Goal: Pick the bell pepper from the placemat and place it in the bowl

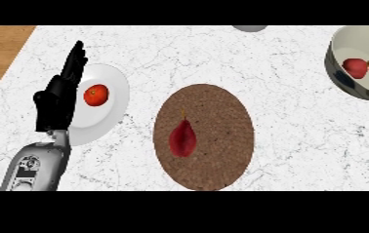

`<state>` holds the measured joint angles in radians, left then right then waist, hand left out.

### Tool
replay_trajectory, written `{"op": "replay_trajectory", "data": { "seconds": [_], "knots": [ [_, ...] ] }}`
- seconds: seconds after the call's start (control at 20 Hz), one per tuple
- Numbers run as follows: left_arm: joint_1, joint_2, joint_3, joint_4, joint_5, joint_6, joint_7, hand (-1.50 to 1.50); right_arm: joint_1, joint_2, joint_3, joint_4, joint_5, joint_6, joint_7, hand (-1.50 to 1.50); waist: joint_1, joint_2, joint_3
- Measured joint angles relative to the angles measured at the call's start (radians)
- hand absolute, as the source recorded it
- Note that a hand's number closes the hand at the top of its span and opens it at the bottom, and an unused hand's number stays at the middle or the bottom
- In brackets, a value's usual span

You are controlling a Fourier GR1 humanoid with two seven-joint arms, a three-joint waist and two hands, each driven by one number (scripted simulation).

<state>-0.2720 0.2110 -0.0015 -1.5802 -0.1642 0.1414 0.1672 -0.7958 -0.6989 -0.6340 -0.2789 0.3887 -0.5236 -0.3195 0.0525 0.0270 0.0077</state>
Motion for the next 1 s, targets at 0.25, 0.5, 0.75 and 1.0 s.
{"op": "replay_trajectory", "data": {
  "seconds": [0.25, 0.5, 0.75, 1.0],
  "knots": [
    [0.017, 0.004, 0.009, -0.009, 0.003, -0.007, 0.006, 0.00, 0.019, -0.033, -0.068, 0.023, -0.078, 0.076, -0.070, -1.50, -0.012, -0.008, -0.003],
    [0.031, 0.008, 0.026, -0.012, 0.005, -0.009, 0.006, 0.00, 0.102, -0.057, -0.131, 0.012, -0.170, 0.208, -0.164, -1.50, -0.034, -0.018, -0.005],
    [0.060, 0.017, 0.043, -0.039, 0.008, -0.020, 0.018, 0.00, 0.205, -0.053, -0.146, -0.040, -0.242, 0.351, -0.227, -1.50, -0.049, -0.026, -0.007],
    [0.078, 0.009, 0.051, -0.034, 0.004, -0.024, 0.003, 0.00, 0.316, -0.007, -0.126, -0.139, -0.296, 0.436, -0.262, -1.50, -0.058, -0.029, -0.008]
  ]
}}
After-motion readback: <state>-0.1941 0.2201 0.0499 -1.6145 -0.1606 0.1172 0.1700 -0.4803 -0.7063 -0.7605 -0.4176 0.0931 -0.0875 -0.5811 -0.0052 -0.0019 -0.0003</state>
